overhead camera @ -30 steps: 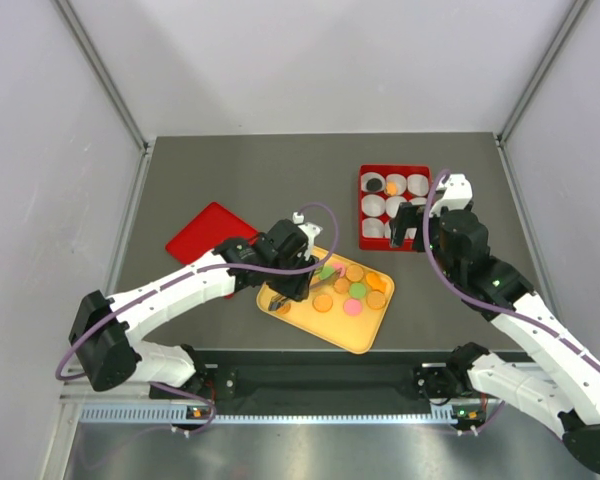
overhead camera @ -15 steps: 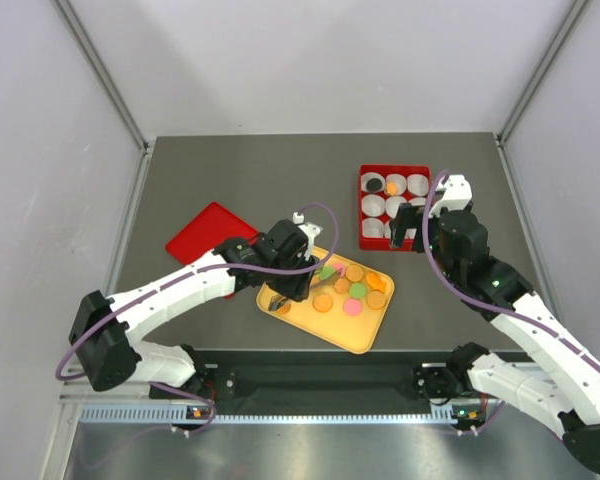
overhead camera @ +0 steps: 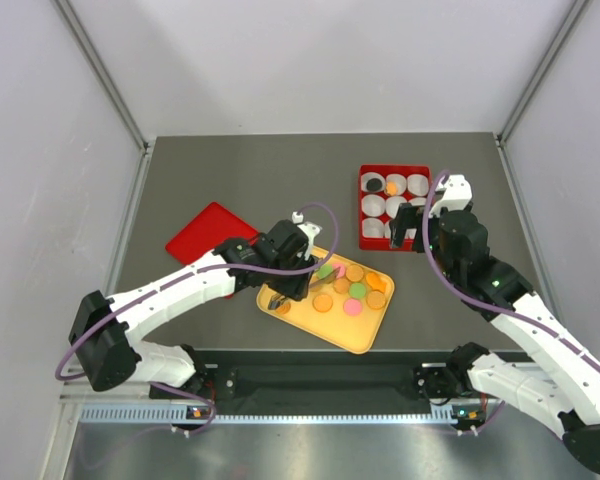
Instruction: Pack the cookies
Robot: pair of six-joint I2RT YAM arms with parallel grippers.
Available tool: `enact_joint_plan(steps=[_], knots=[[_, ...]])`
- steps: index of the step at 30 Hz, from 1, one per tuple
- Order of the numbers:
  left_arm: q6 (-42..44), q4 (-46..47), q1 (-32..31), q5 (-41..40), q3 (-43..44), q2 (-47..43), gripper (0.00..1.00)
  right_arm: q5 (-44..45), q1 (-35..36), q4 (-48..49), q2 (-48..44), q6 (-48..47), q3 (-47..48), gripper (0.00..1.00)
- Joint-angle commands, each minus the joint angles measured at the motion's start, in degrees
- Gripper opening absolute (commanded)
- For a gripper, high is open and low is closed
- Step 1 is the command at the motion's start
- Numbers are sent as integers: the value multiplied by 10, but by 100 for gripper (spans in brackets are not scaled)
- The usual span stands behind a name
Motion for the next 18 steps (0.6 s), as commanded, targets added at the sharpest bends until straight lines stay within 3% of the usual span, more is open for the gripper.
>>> enact_joint_plan(steps=[1, 18], knots=[[2, 5, -2, -12, 7, -16, 51, -8, 3, 22, -10, 3, 2, 100], [4, 5, -2, -12, 9, -19, 53, -7, 3, 22, -13, 2, -2, 100]])
